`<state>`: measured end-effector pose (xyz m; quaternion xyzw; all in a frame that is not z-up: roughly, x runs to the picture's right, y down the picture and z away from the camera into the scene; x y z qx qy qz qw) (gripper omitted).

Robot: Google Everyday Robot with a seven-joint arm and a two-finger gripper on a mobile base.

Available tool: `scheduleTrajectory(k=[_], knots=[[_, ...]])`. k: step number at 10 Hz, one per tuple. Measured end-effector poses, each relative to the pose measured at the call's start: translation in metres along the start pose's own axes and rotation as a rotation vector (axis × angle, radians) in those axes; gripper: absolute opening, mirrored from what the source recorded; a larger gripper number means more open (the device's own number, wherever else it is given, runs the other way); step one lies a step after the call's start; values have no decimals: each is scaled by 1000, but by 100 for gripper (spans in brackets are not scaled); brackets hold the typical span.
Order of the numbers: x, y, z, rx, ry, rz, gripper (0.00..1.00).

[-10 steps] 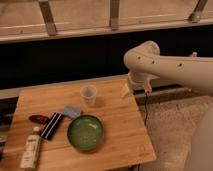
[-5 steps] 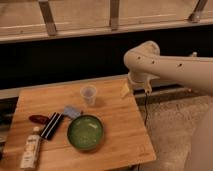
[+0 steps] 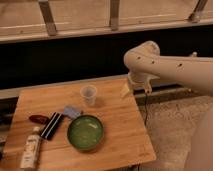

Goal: Place the ceramic cup in the ceramic bowl

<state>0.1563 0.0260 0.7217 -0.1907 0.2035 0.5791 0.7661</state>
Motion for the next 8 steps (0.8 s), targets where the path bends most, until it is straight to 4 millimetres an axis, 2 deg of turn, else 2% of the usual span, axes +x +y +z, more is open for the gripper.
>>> scheduleTrajectory(k=[3,4,6,8], knots=[[-15,14,-14,-11,-91,-36,80],[-24,27,-18,-24,-118,-49,80],[-50,67,-38,-84,-217,-77,80],[-53,72,-40,-93,-230,-81,80]])
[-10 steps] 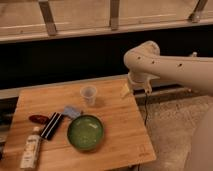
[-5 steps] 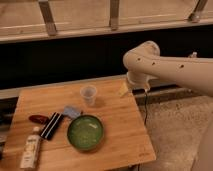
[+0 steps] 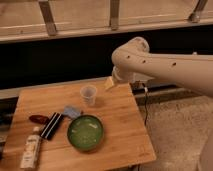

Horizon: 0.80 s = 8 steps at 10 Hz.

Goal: Place the ceramic cup in the ceramic bowl

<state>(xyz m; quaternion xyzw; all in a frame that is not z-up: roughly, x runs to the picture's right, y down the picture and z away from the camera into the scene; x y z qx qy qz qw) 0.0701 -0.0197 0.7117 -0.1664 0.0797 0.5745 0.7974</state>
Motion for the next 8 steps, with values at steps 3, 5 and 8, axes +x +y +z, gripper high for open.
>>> scheduleTrajectory(k=[3,5,8], knots=[[1,-1,2,-7,5,-4,80],[-2,9,16,-32,14,-43,80],[-29,57,50,-87,33,-124,80]])
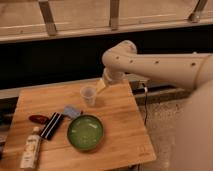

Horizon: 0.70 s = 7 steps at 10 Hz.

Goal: Place the ceramic cup in the ceramic bowl

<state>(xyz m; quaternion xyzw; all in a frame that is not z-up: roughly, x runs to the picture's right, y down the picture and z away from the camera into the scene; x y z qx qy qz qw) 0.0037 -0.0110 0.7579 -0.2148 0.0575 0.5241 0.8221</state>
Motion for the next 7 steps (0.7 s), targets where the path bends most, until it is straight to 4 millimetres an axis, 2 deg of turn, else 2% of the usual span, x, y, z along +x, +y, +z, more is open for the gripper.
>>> scheduleTrajectory(k=[3,7], knots=[[-31,44,41,-79,8,-77,80],[-32,47,44,-88,4,-81,80]])
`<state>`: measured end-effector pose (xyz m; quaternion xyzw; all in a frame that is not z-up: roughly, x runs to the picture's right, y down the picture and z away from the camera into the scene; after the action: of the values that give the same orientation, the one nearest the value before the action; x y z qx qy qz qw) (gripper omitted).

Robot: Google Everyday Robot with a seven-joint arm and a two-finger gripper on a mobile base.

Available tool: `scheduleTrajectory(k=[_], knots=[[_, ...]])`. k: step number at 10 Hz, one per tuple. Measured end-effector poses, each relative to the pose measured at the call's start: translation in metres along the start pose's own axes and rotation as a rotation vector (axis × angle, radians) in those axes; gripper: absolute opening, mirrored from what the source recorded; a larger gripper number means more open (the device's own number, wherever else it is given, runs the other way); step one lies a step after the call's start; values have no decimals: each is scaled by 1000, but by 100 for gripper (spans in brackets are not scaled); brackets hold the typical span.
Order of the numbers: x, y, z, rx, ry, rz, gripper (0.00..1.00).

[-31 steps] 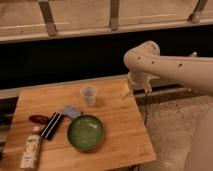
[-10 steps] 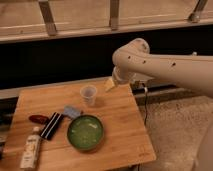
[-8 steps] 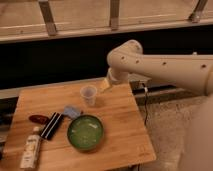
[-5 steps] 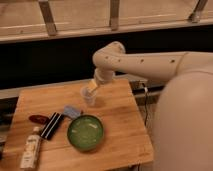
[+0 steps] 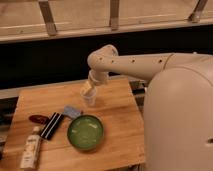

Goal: Place the ceramic cup in the ceramic bowl

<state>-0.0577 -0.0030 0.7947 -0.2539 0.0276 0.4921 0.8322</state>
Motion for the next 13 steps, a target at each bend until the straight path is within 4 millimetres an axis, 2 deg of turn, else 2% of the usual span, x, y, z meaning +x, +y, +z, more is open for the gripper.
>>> scheduleTrajectory(k=[2,9,11,13], knots=[[0,-5,3,11,-6,22,80],[-15,-52,31,41,-6,77,80],[-15,-57,48,23,5,89,80],[-10,-57,81,-28,32,104,80]])
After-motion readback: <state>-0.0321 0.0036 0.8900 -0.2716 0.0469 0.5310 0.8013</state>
